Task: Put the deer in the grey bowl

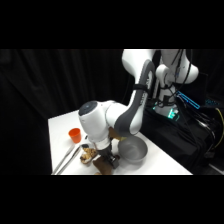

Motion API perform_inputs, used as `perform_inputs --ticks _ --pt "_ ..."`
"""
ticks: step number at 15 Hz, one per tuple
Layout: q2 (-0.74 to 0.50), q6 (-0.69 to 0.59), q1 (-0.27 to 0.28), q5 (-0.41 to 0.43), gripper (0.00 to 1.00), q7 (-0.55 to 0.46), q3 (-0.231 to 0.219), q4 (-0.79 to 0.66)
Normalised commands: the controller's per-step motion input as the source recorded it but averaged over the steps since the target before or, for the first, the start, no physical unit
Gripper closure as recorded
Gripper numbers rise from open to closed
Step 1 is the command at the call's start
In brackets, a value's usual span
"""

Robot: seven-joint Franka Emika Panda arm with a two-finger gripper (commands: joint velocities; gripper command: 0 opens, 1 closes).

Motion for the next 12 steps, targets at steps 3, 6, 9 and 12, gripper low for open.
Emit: perform_inputs --ticks 3,6,9,12 --pt "0.16 0.08 -0.015 0.013 0.0 0.04 0.058 0.12" --pt "0.18 0.1 -0.035 0.028 0.0 0.03 0.058 0.13" --pt "0.26 0.12 -0.029 -0.013 0.0 0.05 0.009 0.17" --pt "0.2 0.08 -0.028 -0.015 0.0 0.04 0.013 0.17"
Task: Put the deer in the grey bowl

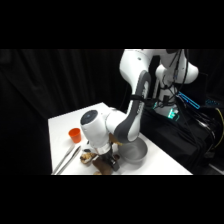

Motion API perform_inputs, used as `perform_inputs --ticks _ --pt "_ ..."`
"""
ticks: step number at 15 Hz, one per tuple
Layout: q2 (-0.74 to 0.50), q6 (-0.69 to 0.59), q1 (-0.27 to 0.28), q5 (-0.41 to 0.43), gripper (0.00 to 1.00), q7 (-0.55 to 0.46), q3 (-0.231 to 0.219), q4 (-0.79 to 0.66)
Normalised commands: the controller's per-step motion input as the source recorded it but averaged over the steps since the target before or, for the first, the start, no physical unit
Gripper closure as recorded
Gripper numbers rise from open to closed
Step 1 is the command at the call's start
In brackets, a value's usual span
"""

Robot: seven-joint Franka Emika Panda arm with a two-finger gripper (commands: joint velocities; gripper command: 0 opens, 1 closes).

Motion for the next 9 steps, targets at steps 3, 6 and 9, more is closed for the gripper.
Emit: perform_inputs --ticks 3,6,9 --pt "0.12 0.04 -0.005 -0.033 0.25 0.06 0.01 0.15" --pt "0.07 0.03 0.007 -0.045 0.43 0.07 0.003 0.13" --pt "0.02 0.03 -0.02 -0.023 0.66 0.05 0.017 0.07"
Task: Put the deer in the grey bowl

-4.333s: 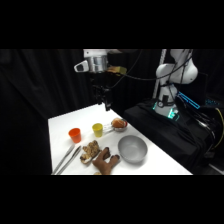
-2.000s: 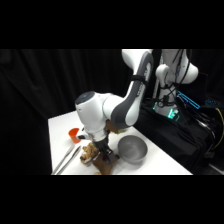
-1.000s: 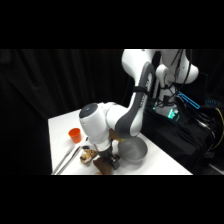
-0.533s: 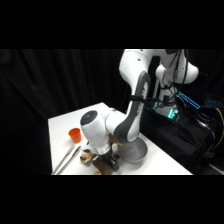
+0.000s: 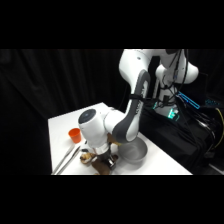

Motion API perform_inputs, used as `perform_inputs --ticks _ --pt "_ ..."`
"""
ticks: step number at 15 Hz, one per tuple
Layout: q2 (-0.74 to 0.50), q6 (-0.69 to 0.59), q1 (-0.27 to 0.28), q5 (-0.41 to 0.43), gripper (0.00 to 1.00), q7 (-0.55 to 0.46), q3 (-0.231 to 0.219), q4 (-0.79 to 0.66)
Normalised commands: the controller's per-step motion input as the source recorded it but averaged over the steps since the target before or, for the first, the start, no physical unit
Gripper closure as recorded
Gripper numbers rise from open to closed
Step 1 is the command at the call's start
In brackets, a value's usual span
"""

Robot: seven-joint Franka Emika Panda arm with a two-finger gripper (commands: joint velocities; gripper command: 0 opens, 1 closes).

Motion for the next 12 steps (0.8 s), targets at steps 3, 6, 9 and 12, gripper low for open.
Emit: perform_inputs --ticks 3,6,9,12 --pt "-0.01 0.02 -0.052 0.004 0.92 0.02 0.031 0.04" --pt "-0.03 0.01 -0.073 0.02 0.98 0.0 0.037 0.01" --pt "-0.09 -0.01 -0.066 0.016 0.96 0.01 0.03 -0.03" --pt "-0.28 -0.06 -0.038 -0.007 0.94 0.05 0.01 -0.14"
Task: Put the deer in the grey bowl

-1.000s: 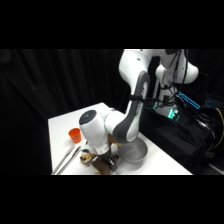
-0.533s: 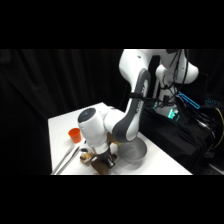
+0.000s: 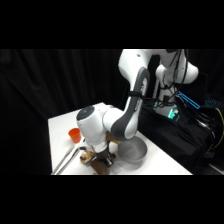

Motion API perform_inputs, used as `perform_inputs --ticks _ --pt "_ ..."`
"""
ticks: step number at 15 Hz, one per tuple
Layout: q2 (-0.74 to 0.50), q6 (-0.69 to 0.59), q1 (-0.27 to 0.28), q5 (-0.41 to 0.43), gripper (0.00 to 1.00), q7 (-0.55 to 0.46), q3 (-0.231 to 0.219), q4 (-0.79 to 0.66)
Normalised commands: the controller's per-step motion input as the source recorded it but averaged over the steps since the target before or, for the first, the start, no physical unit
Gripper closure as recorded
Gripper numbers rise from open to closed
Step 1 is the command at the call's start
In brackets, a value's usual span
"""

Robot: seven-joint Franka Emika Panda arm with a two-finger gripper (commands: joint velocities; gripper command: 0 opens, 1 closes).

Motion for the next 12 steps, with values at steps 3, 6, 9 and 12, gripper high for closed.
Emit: perform_inputs --ticks 3,6,9,12 --pt "-0.54 -0.16 -0.011 -0.025 0.95 0.09 -0.005 -0.3" --pt "-0.63 -0.19 0.015 -0.05 0.96 0.13 -0.026 -0.38" --pt "-0.58 -0.18 0.024 -0.054 0.97 0.14 -0.029 -0.4" --pt "-0.54 -0.11 0.022 -0.037 0.95 0.12 -0.011 -0.46"
